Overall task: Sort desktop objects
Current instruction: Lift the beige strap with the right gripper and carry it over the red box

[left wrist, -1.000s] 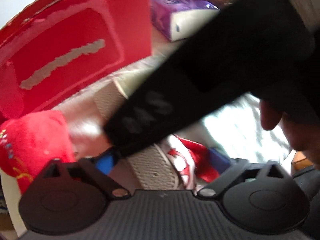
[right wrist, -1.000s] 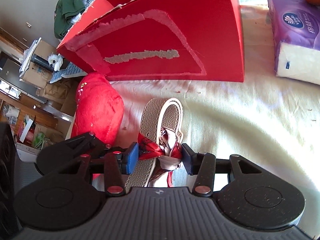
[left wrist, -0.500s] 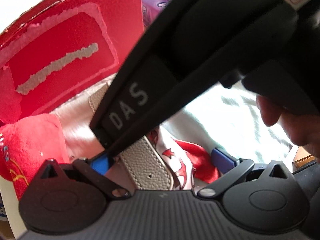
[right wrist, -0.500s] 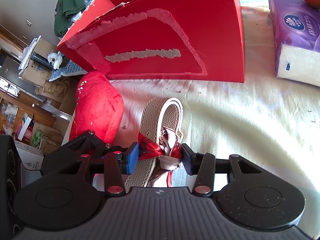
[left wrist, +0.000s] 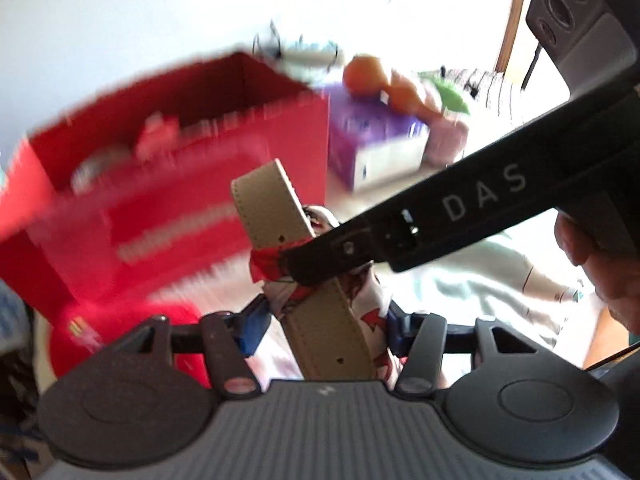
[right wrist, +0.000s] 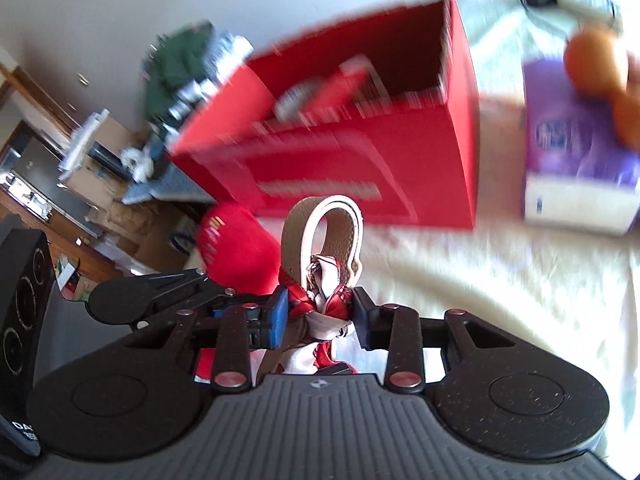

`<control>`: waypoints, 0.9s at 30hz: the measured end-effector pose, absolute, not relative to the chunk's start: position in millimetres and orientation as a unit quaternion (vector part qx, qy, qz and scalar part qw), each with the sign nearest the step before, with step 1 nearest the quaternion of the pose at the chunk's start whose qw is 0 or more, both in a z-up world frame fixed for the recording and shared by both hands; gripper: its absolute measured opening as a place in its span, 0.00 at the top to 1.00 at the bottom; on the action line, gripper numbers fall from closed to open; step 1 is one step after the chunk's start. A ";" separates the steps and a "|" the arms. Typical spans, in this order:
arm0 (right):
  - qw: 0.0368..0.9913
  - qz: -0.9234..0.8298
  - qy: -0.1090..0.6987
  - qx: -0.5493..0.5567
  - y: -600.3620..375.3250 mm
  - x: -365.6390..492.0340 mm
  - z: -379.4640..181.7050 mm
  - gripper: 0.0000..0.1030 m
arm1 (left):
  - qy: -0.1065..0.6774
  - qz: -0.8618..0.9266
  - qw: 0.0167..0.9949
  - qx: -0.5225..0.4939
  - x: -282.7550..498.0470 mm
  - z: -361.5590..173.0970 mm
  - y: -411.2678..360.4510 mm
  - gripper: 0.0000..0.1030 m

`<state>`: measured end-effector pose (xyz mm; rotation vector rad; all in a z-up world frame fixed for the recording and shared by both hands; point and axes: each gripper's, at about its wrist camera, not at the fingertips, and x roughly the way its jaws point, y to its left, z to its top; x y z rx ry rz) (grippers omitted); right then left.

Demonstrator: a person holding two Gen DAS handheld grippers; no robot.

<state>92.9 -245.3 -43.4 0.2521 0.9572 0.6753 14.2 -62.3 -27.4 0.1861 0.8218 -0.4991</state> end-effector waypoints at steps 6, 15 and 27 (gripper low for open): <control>0.853 0.325 0.387 0.133 -247.1 95.6 0.2 0.65 | 0.342 -0.235 0.907 0.072 38.5 17.4 -79.7 0.45; 0.888 0.301 0.311 0.154 -229.7 149.3 52.6 0.65 | 0.279 -0.211 0.932 0.091 123.9 74.9 -82.0 0.45; 0.923 0.222 0.310 0.063 -177.0 193.1 39.6 0.66 | 0.352 -0.224 0.907 0.064 192.9 41.3 -60.1 0.45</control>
